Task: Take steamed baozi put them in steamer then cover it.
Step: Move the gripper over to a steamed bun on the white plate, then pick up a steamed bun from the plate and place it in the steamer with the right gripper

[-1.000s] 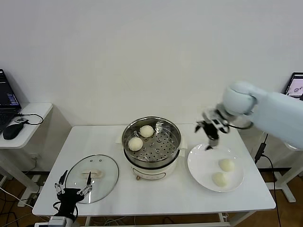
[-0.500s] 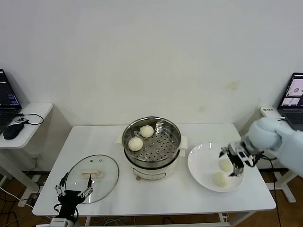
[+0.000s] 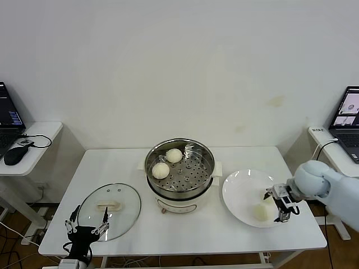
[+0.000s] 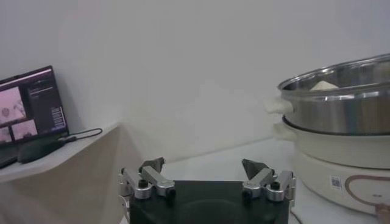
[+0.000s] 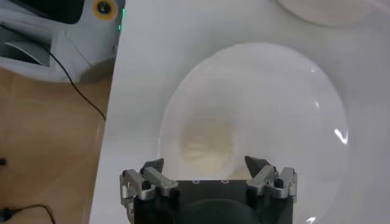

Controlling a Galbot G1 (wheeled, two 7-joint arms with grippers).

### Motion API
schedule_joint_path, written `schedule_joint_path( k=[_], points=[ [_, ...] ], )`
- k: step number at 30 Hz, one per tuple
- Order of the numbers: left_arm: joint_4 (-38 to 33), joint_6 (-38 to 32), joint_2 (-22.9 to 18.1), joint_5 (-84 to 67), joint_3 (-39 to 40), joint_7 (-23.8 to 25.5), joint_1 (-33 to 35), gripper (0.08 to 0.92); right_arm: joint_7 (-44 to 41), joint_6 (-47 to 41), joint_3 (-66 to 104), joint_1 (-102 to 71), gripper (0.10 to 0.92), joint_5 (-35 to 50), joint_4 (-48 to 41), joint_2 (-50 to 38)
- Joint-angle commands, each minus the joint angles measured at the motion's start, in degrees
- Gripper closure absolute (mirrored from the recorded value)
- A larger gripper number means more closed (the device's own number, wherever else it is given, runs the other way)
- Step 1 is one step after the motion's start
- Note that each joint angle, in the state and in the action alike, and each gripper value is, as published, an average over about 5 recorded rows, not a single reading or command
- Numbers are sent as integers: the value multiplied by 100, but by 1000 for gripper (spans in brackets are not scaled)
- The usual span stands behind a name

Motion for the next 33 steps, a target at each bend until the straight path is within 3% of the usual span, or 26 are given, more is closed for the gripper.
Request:
schedule_joint_path(
  k=[1,14,23,33],
  points=[
    [41,2,-2,-6,-2,7,-29,177,164,-40,314,-456,216,-248,-421,289],
    [90,1,-1,-7,-17,6,-53,177,236,-171,359,-580,296,-265,-594,595],
    [72,-8,-19,-4,-33,-6,-30,177,225,-258,425,-566,429,-273,-512,558],
    [-3,-14,-26,-21,-25,-14,-14,177,34,-325,356,366,493,359,-14,135]
  ],
)
